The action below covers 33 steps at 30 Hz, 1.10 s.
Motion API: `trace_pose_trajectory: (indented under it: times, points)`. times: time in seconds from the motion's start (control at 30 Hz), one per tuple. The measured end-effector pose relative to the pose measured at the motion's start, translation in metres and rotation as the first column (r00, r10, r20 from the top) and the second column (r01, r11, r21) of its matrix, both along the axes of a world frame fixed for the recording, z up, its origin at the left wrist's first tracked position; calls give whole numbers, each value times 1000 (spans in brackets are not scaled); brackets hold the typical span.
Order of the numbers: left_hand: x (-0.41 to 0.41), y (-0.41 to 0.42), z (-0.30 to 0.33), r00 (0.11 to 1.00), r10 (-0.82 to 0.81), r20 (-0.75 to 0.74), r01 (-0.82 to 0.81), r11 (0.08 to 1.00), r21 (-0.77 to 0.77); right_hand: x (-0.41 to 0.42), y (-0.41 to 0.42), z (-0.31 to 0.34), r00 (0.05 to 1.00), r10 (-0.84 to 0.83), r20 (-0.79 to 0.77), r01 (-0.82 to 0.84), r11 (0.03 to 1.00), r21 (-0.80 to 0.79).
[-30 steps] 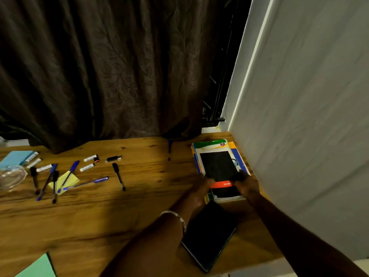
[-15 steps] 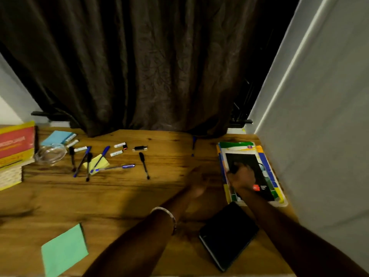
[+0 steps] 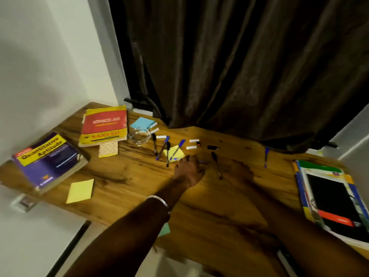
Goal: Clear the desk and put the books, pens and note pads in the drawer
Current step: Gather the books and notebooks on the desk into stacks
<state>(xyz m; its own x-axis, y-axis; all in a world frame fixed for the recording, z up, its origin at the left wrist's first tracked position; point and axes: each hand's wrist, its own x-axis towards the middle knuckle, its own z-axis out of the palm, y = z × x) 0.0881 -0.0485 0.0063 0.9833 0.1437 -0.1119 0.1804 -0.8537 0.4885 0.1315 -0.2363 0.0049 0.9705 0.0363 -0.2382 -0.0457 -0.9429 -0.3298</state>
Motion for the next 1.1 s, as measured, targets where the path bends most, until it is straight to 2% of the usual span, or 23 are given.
trace_pose_trajectory:
  times: [0.17, 0.3, 0.47, 0.63, 0.8, 0.9, 0.97, 1.1]
  points:
    - [-16, 94, 5, 997, 79, -2, -79, 997, -26, 12, 95, -12, 997, 78, -14, -76, 987, 139]
    - [-29, 156, 14, 986, 164, -20, -165, 986, -20, -1, 163, 3, 993, 121, -6, -116, 966, 229]
    - [-39, 218, 13, 969, 243, -46, -243, 970, -9, -5, 232, 10, 989, 141, 52, -149, 968, 202]
    - [-36, 267, 13, 945, 324, -34, -325, 944, -51, 7, 289, 22, 969, 246, 33, -248, 955, 163]
    - [-27, 310, 17, 905, 425, 24, -418, 898, -136, 27, 341, 26, 945, 317, 82, -327, 927, 181]
    - [-20, 338, 20, 881, 473, 8, -464, 866, -185, 44, 368, 23, 919, 368, 141, -388, 909, 154]
    - [-11, 361, 17, 868, 496, -28, -488, 841, -235, 52, 385, 25, 920, 373, 119, -388, 910, 147]
    - [20, 415, -19, 848, 526, -70, -519, 795, -315, 62, 416, 32, 908, 413, 74, -418, 879, 231]
